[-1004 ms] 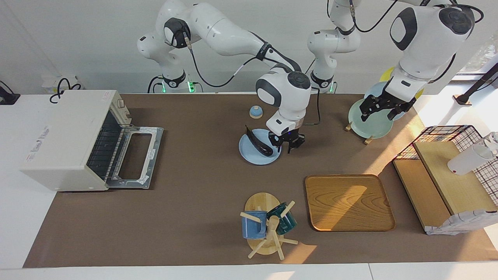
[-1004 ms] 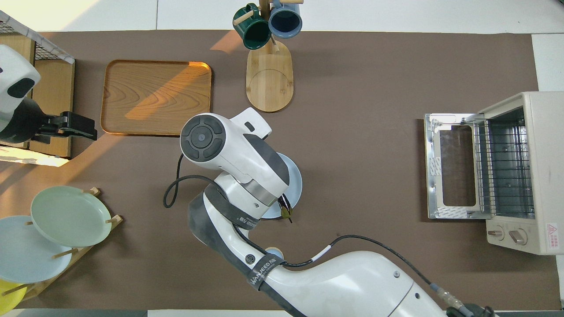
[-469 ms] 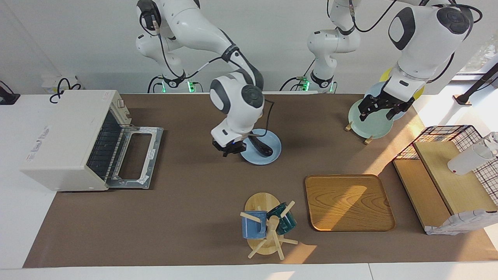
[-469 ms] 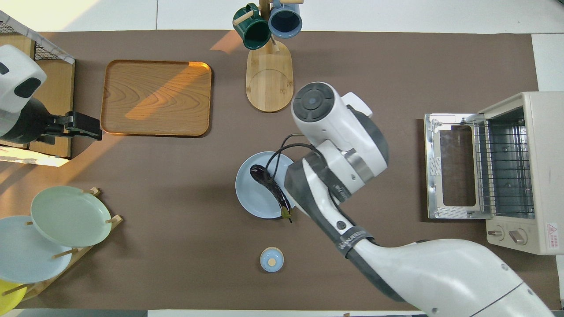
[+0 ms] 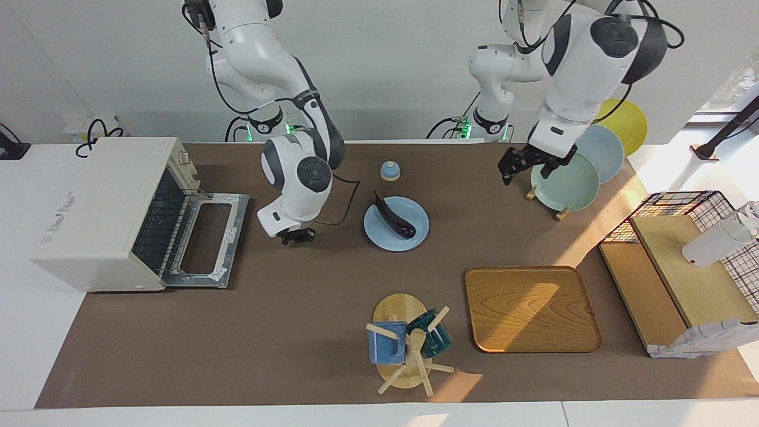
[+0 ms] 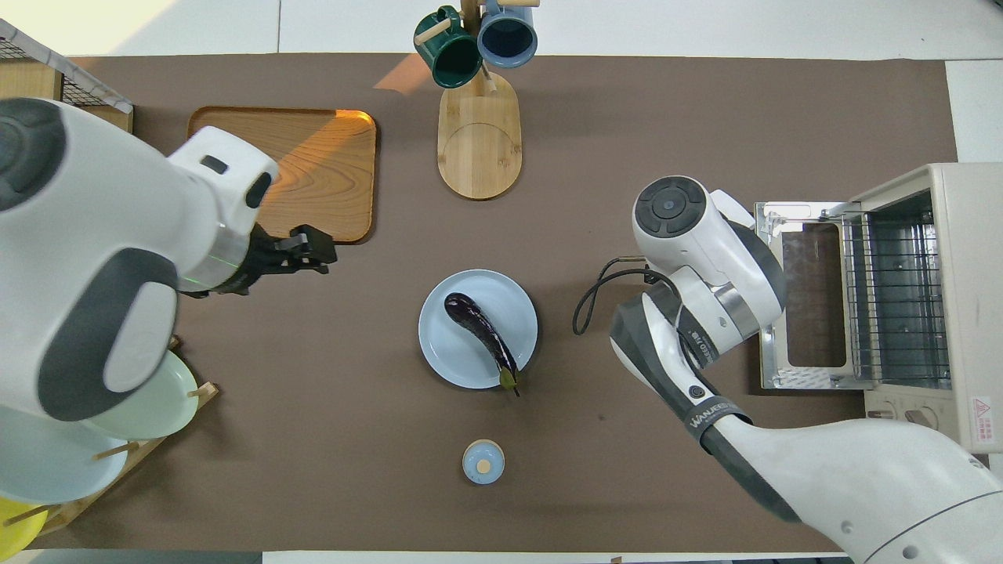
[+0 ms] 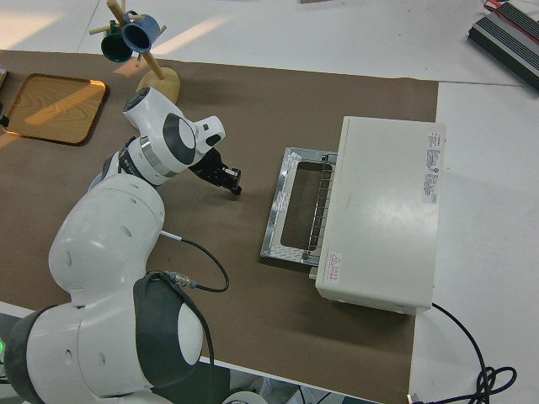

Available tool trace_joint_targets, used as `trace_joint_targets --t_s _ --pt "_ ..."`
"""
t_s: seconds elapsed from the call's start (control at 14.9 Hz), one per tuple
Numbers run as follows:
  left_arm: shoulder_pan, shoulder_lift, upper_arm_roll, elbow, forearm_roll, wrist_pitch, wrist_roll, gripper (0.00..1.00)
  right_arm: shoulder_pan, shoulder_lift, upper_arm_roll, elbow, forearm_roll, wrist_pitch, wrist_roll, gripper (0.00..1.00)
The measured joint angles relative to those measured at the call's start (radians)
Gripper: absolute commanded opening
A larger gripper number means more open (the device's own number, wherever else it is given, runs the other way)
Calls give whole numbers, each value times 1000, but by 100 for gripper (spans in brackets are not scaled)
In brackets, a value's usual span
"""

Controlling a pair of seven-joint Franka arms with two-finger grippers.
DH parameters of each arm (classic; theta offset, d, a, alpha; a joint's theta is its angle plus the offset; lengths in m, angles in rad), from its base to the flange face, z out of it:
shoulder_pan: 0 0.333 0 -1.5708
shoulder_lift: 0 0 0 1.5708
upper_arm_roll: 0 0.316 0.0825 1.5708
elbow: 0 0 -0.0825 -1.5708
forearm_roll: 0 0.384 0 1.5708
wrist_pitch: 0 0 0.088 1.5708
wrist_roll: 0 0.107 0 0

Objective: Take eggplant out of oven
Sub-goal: 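Release the plate with the right gripper while the left gripper reaches the eggplant, then grasp the eggplant with the left gripper while the right gripper withdraws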

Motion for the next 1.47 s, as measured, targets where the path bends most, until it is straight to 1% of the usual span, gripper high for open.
trace_joint_targets --t_s 0.13,0.2,0.33,0.54,0.74,0.94,1.21,1.27,1.41,1.47 --pt "-85 16 -2 -60 -2 106 -150 100 -39 -6 0 -23 -22 24 -42 0" --pt "-123 37 -2 -81 -3 157 -233 100 -53 -8 0 -36 -28 32 -55 0" --pt "-182 104 -3 -101 -3 247 -377 100 -64 -15 0 -59 -31 37 -59 0" --pt "-229 206 -2 -123 -3 392 -544 100 -67 -24 0 -85 -48 37 -59 0" --pt "-265 288 -1 -138 -3 505 -632 100 -79 -30 0 -102 -75 37 -72 0" --pt "-277 343 0 -139 -3 541 -644 99 -90 -38 0 -116 -89 37 -76 0" --pt "-277 344 1 -138 -3 524 -644 95 -96 -43 0 -124 -115 35 -76 0" --pt "-277 343 1 -138 -3 519 -644 91 -96 -45 0 -125 -132 31 -76 0" --pt "-277 343 1 -138 -3 512 -644 76 -96 -46 2 -127 -158 22 -76 0" --pt "-278 343 0 -138 -3 506 -644 64 -95 -46 5 -127 -165 19 -76 0"
